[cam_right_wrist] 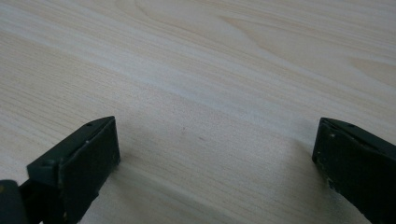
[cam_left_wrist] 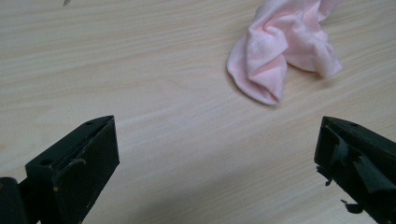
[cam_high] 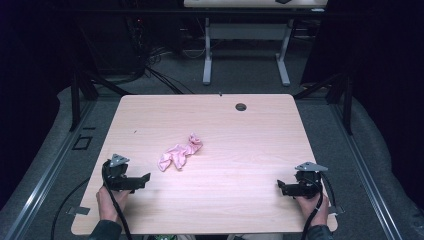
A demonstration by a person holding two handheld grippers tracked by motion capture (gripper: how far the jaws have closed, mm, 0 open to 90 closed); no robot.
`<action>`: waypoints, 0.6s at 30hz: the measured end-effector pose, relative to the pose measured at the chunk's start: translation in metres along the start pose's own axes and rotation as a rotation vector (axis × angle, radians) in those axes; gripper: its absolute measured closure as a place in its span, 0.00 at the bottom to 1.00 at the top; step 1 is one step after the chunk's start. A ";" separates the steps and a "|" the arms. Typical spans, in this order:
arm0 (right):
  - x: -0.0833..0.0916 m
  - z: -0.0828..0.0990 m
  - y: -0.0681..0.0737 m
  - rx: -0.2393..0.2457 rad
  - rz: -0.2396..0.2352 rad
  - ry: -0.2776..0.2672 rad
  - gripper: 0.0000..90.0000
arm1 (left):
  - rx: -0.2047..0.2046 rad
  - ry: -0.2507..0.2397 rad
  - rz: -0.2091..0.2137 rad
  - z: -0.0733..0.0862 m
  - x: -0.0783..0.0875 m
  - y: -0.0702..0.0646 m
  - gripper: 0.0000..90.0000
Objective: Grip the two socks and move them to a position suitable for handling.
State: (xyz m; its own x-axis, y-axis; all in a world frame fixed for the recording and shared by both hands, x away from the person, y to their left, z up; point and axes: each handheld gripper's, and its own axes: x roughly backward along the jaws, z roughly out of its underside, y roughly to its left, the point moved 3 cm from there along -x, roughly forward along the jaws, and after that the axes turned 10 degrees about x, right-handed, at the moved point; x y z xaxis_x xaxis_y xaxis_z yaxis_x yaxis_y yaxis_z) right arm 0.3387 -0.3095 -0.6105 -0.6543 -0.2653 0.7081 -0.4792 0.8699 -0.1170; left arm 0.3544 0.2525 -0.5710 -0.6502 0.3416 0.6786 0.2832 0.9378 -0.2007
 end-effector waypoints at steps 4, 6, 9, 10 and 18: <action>0.000 0.000 0.000 -0.001 0.001 -0.002 0.00 | -0.014 -0.005 0.017 -0.012 -0.003 -0.008 0.00; 0.000 0.000 0.000 -0.001 0.002 -0.002 0.00 | -0.017 -0.004 0.029 -0.018 -0.005 -0.013 0.00; 0.000 0.000 0.000 -0.007 0.006 -0.007 0.00 | -0.041 0.002 0.045 -0.029 -0.010 -0.023 0.00; 0.000 0.000 0.000 -0.007 0.006 -0.007 0.00 | -0.041 0.002 0.045 -0.029 -0.010 -0.023 0.00; 0.000 0.000 0.000 -0.008 0.008 -0.009 0.01 | -0.061 0.020 0.072 -0.052 -0.025 -0.039 0.00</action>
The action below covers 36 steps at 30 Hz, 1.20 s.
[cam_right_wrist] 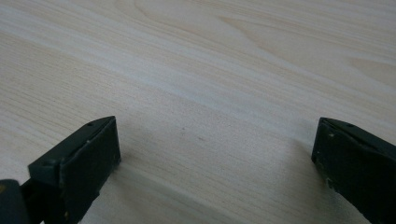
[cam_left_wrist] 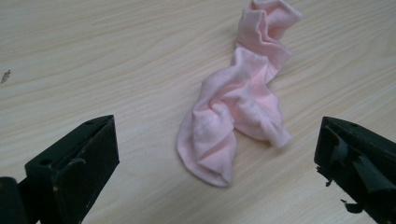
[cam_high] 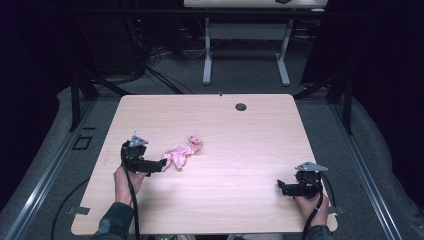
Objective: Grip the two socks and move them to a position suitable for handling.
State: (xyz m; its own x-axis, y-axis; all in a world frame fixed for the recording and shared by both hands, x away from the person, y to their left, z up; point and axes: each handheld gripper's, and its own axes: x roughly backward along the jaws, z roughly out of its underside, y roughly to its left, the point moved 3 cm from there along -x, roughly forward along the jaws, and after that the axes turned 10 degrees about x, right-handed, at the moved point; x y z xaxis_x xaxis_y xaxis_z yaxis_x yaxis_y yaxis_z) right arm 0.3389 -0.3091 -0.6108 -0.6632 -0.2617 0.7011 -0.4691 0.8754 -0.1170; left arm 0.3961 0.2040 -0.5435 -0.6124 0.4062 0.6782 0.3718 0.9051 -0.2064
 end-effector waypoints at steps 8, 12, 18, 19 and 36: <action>0.000 0.000 0.000 0.001 -0.001 -0.003 0.01 | 0.020 0.066 0.021 -0.013 -0.031 -0.006 0.07; 0.000 0.000 0.000 -0.001 0.003 -0.004 0.01 | -0.002 0.080 0.010 -0.017 -0.045 -0.013 0.16; 0.000 0.000 0.000 0.000 0.001 -0.003 0.01 | -0.008 0.129 -0.014 -0.012 -0.064 -0.015 0.38; 0.000 0.000 0.000 0.000 -0.001 0.000 0.01 | -0.013 0.135 -0.019 -0.011 -0.066 -0.015 0.38; 0.000 0.000 0.000 -0.001 0.002 -0.003 0.01 | -0.062 0.132 -0.045 0.003 -0.075 -0.019 0.84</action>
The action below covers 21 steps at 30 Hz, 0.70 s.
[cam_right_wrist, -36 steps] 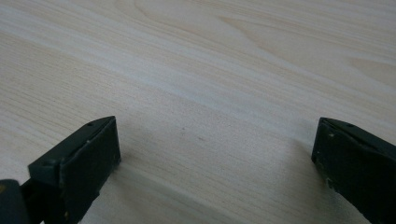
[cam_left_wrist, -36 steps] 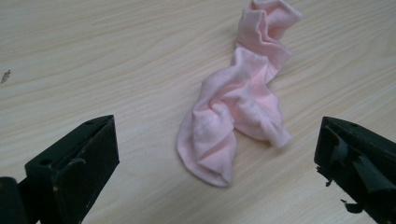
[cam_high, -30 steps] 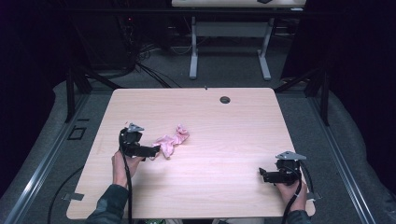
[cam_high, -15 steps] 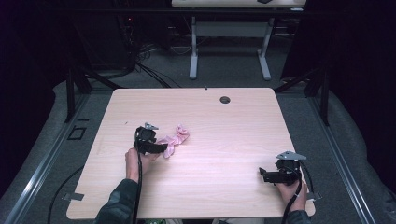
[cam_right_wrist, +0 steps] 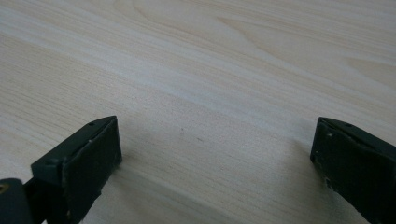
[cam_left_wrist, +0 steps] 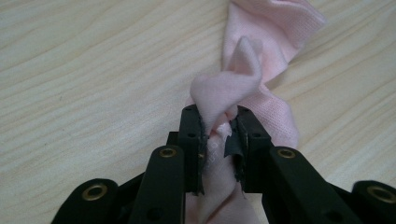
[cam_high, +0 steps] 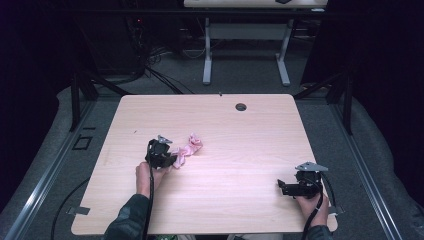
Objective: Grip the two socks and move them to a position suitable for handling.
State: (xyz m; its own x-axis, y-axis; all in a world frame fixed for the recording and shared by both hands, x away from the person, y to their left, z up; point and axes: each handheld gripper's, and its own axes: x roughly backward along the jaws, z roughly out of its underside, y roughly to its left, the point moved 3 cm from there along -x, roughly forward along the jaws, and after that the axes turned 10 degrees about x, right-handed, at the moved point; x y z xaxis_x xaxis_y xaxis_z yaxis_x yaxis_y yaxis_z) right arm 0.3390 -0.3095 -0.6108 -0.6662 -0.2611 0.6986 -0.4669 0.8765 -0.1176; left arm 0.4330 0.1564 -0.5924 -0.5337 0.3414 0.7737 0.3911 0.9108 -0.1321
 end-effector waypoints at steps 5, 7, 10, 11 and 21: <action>0.000 0.000 0.000 -0.001 -0.001 0.001 0.01 | 0.027 -0.054 0.045 -0.002 0.016 0.000 0.84; 0.000 0.000 0.000 -0.001 0.000 -0.002 0.01 | 0.017 -0.075 0.055 -0.004 0.026 -0.002 0.84; 0.000 0.000 0.000 0.000 0.001 0.001 0.02 | 0.029 -0.091 0.086 -0.005 0.037 -0.006 0.84; 0.000 0.000 0.000 0.000 0.001 0.001 0.02 | 0.020 -0.096 0.091 -0.005 0.041 -0.008 0.84; 0.000 0.000 0.000 -0.003 0.004 -0.003 0.02 | 0.072 -0.121 0.295 0.005 0.083 -0.045 0.84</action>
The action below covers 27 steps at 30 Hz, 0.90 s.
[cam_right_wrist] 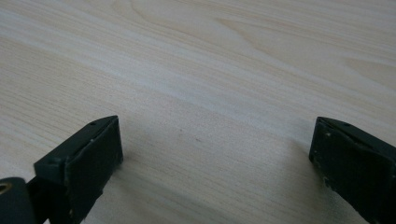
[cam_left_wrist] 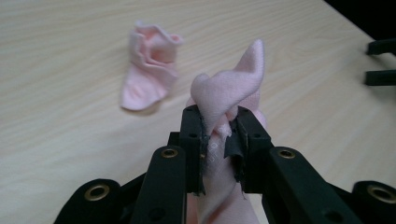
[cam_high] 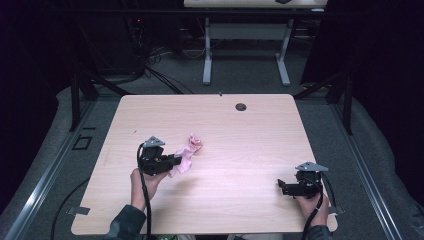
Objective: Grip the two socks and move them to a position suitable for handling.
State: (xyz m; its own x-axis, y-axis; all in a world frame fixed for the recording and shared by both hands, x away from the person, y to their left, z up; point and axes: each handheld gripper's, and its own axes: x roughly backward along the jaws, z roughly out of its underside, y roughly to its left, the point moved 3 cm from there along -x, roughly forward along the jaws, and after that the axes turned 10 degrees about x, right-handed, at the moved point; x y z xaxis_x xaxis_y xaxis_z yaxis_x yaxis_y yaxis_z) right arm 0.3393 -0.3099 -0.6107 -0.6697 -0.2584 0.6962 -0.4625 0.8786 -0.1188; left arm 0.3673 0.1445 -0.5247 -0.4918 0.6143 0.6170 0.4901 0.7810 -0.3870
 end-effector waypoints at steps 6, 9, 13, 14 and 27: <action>0.000 0.000 0.000 -0.001 0.001 0.000 0.03 | 0.003 0.073 0.109 0.030 -0.010 -0.035 0.84; 0.000 0.000 0.000 -0.002 0.002 -0.001 0.03 | -0.010 0.095 0.124 0.040 -0.017 -0.046 0.83; 0.000 0.000 0.000 -0.003 0.001 -0.001 0.03 | -0.019 0.140 0.161 0.057 -0.033 -0.064 0.83; 0.000 0.000 0.000 -0.002 0.002 0.000 0.03 | -0.052 0.175 0.148 0.067 -0.040 -0.073 0.83; 0.000 0.000 0.000 -0.002 0.002 -0.001 0.03 | -0.219 0.238 0.035 0.090 -0.059 -0.090 0.49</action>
State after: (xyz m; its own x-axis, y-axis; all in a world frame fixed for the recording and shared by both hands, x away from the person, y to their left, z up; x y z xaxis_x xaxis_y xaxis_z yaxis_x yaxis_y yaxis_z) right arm 0.3393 -0.3100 -0.6107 -0.6713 -0.2574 0.6950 -0.4603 0.8798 -0.1188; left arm 0.2873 0.0480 -0.5881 -0.3025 0.5764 0.7591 0.6596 0.7015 -0.2698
